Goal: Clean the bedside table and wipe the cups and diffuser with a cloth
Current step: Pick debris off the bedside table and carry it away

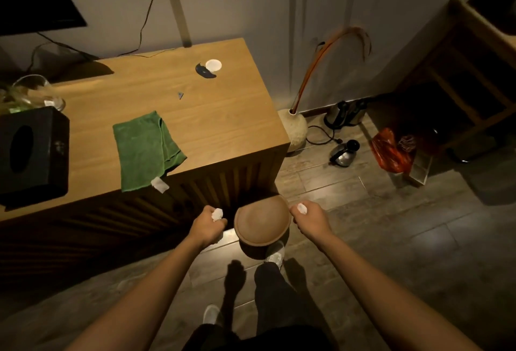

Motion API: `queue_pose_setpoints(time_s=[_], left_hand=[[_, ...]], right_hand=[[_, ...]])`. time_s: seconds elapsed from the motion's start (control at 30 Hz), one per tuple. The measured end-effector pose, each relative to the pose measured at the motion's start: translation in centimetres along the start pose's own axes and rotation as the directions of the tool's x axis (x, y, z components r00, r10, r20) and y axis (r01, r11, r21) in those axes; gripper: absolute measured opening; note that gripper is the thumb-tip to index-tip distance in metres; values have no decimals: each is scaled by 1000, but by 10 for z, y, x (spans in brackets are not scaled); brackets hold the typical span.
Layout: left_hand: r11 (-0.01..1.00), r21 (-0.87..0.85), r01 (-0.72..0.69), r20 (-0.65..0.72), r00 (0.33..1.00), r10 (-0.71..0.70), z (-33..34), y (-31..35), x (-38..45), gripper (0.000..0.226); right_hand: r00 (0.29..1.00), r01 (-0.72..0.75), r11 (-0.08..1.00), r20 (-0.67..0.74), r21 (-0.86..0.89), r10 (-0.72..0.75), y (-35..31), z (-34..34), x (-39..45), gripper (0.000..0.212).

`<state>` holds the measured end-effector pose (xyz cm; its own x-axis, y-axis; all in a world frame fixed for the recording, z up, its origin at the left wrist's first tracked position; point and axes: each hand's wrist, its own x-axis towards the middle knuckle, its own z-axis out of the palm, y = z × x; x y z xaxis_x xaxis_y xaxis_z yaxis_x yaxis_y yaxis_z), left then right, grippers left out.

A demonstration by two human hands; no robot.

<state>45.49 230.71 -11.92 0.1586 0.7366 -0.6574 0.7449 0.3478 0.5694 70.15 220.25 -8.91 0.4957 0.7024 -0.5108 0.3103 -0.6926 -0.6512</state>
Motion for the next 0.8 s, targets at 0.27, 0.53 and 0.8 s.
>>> queue_pose_setpoints(time_s=[0.27,0.53,0.8], left_hand=[[997,67,39,188,981,-51,71,35,32,8],[989,69,130,294,945,-145,151,11,48,25],[972,-79,220,285,940,-189,213,-46,102,12]], right_hand=[[983,-95,994,150,-59,103,46,7,76,18],[934,-304,952,205,21,294,112,25,111,23],[940,-191,980,278,-48,197,183,83,153,25]])
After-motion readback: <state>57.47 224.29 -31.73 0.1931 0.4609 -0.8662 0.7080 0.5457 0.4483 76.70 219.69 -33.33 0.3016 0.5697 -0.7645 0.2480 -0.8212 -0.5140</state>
